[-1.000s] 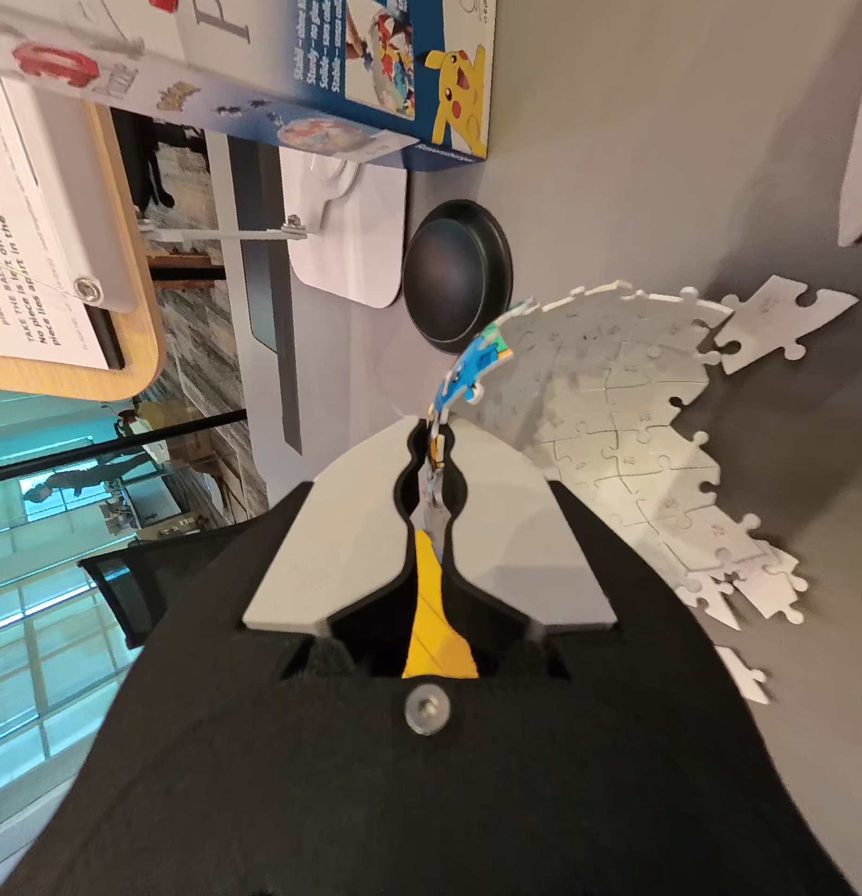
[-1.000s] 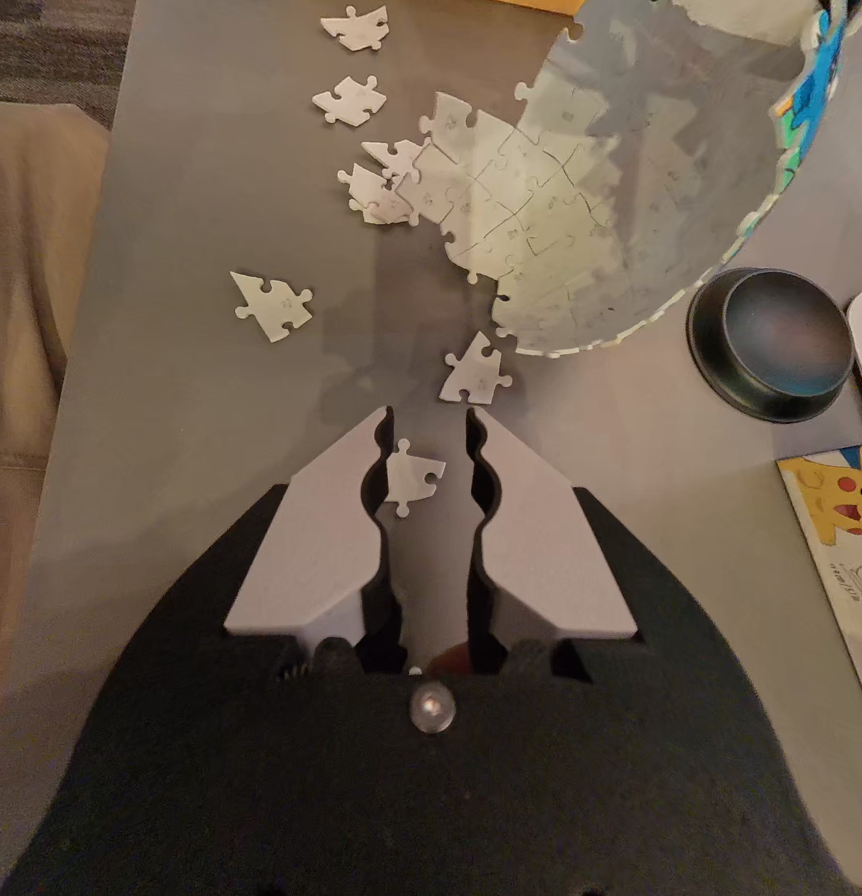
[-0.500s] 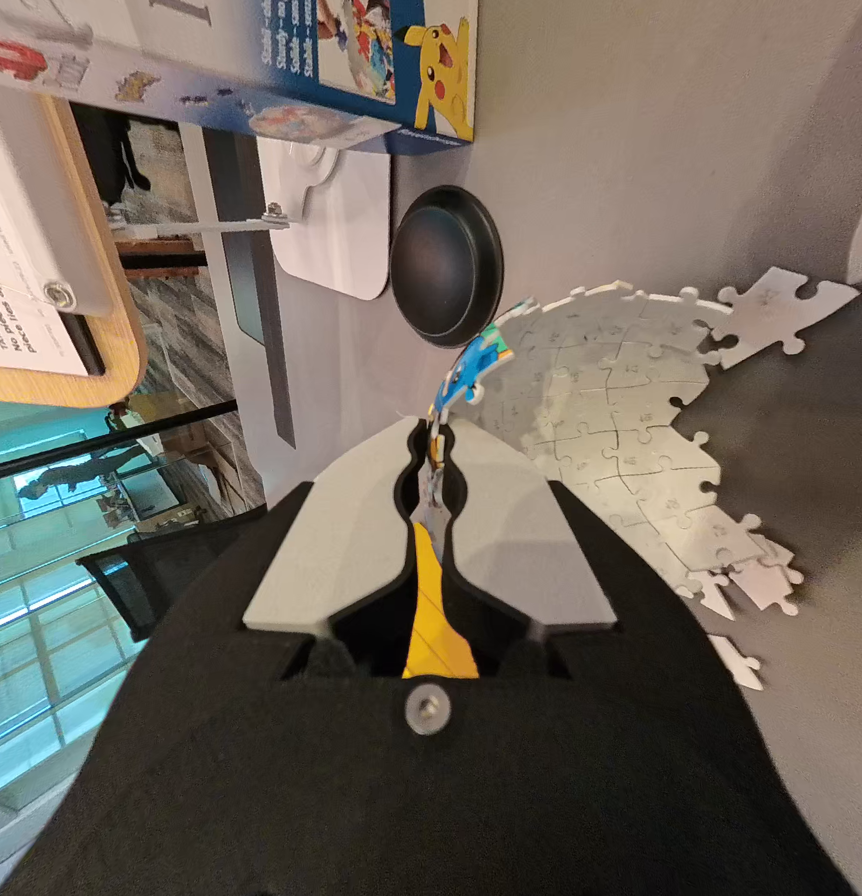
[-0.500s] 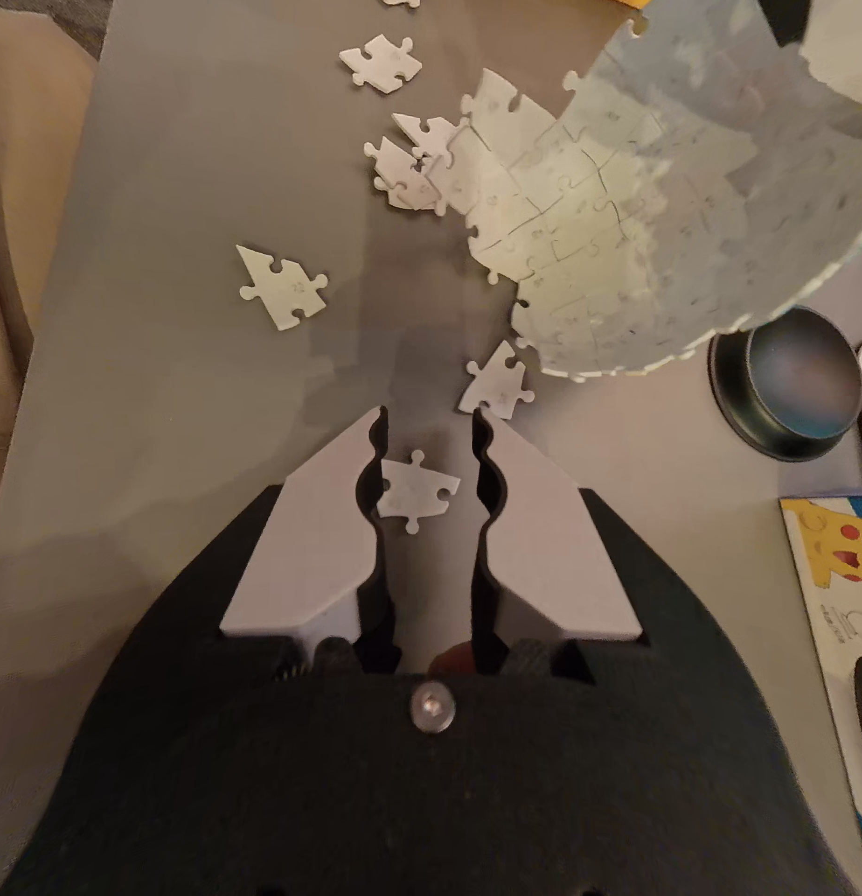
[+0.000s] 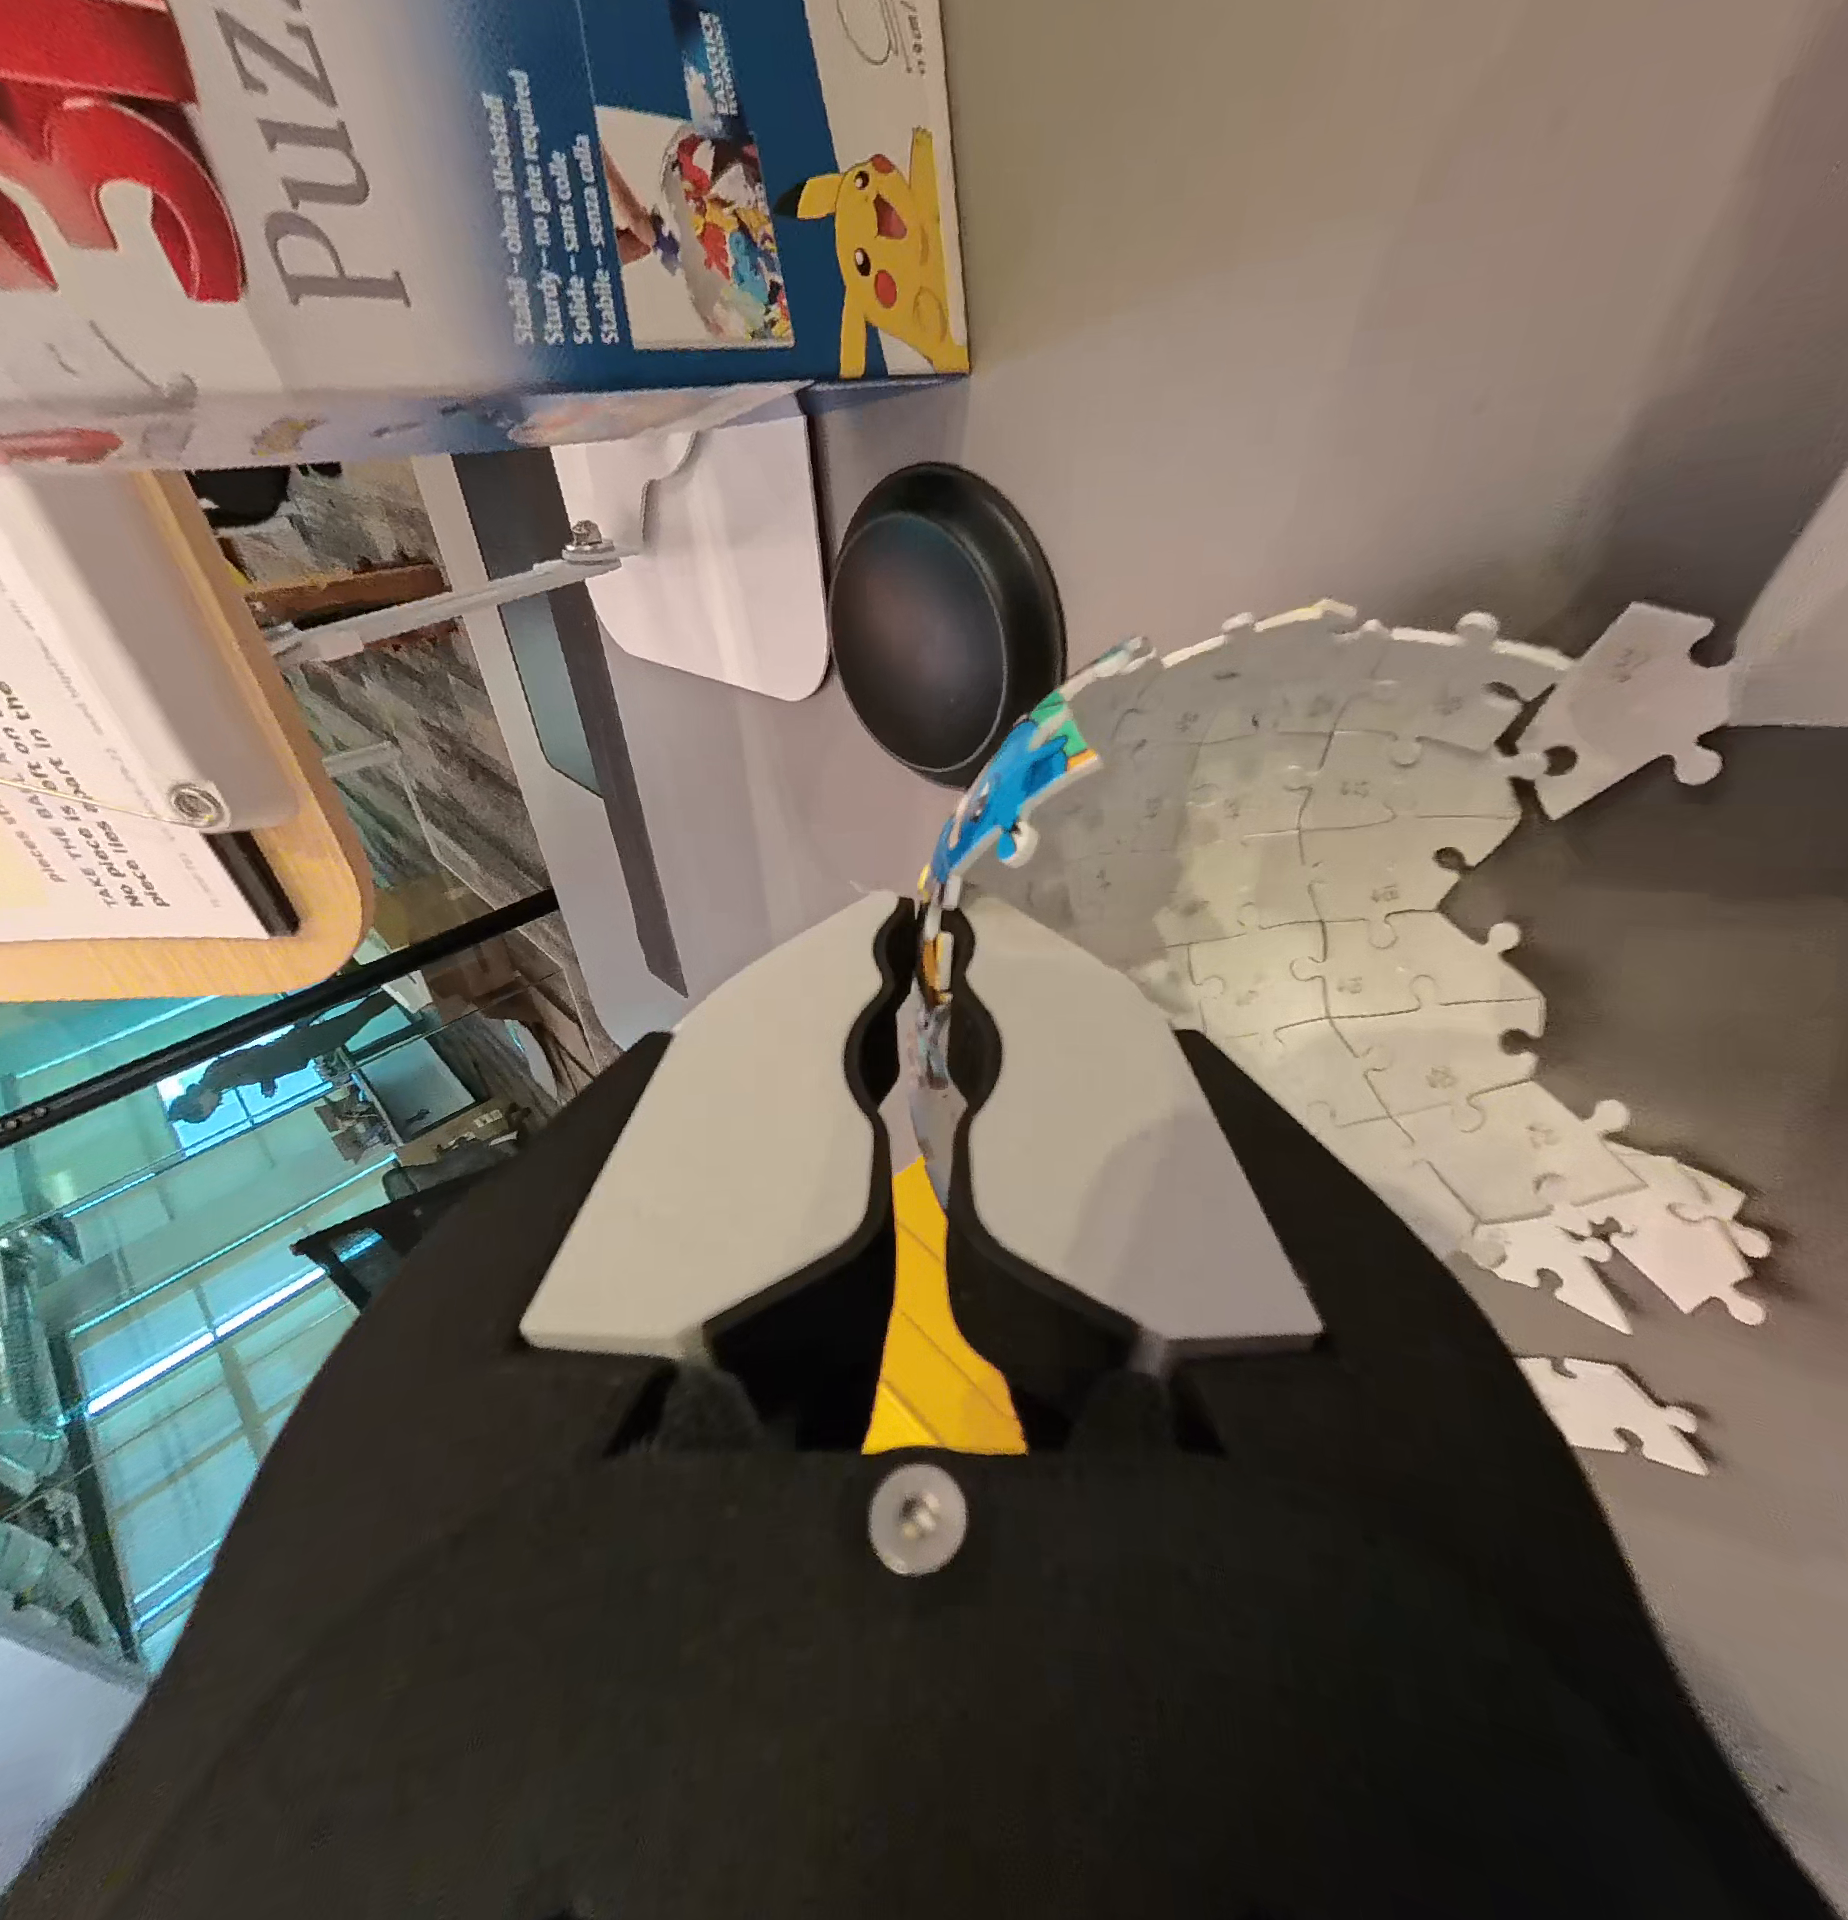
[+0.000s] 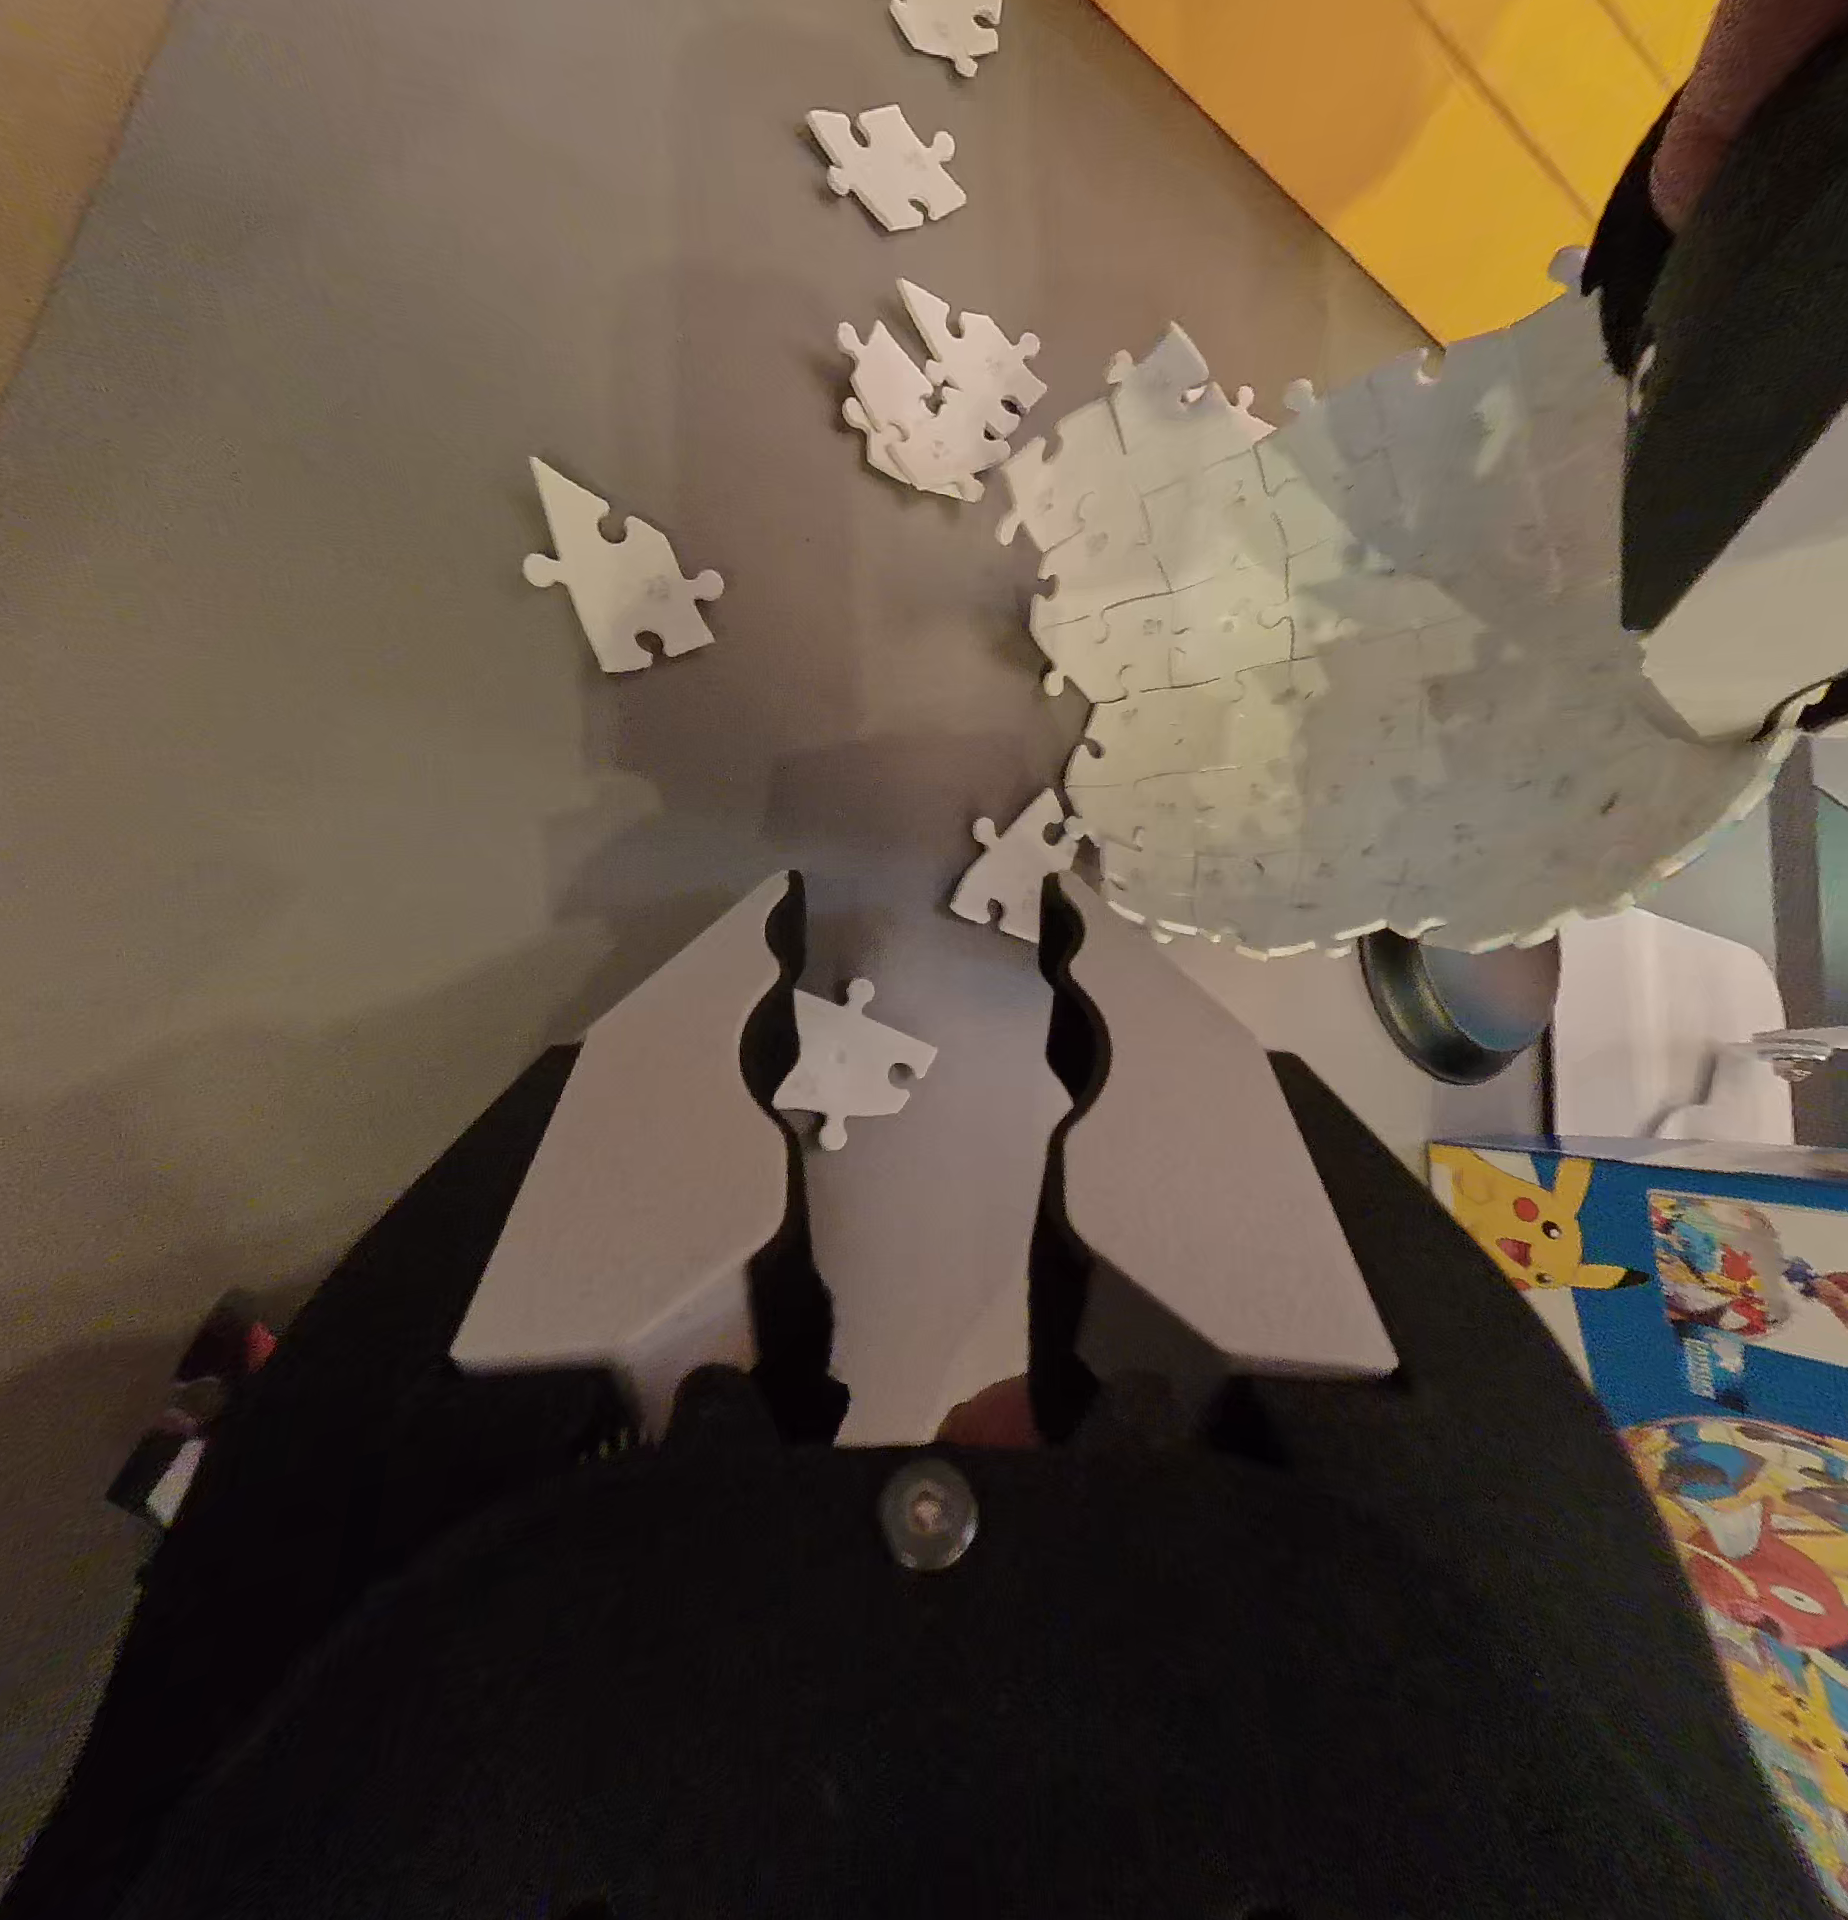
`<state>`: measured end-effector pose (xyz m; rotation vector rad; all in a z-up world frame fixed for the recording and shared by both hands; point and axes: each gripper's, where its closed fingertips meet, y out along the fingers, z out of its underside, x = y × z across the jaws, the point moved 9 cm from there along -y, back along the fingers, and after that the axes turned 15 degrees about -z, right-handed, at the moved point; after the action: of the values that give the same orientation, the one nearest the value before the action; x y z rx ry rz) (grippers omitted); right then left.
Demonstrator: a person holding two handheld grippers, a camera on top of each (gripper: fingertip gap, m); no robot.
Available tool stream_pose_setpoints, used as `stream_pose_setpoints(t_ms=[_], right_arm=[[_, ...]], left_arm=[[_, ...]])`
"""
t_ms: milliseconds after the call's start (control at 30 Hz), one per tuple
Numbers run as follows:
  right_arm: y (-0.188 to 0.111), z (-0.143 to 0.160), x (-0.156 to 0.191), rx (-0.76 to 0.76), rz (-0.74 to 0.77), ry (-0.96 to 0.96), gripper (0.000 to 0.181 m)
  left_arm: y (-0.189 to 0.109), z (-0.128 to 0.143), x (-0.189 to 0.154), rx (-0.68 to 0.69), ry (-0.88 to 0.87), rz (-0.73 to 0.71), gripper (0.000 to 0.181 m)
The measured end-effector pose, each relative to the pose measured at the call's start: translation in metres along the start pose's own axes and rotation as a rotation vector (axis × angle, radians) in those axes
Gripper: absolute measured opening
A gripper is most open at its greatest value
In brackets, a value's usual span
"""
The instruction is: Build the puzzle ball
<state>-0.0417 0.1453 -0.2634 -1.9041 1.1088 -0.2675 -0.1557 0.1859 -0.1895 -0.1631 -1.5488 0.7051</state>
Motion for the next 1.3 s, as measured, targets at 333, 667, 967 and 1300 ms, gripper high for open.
stream_pose_setpoints(t_ms=[333,667,967,1300], right_arm=[[0.010,0.007,-0.007,0.039,0.063,0.013,0.053],[0.014,0.010,-0.010,0.008,0.054,0.042,0.045],[0.015,0.017,-0.016,-0.079,0.000,0.158,0.044],[0.016,0.019,-0.018,-0.105,-0.009,0.169,0.043]], left_arm=[[-0.002,-0.010,-0.003,0.005,0.049,0.003,0.003],[-0.004,-0.017,-0.005,0.019,0.091,0.000,0.003],[-0.002,-0.019,-0.005,0.046,0.099,0.010,0.003],[0.001,-0.022,-0.004,0.075,0.114,0.022,0.003]])
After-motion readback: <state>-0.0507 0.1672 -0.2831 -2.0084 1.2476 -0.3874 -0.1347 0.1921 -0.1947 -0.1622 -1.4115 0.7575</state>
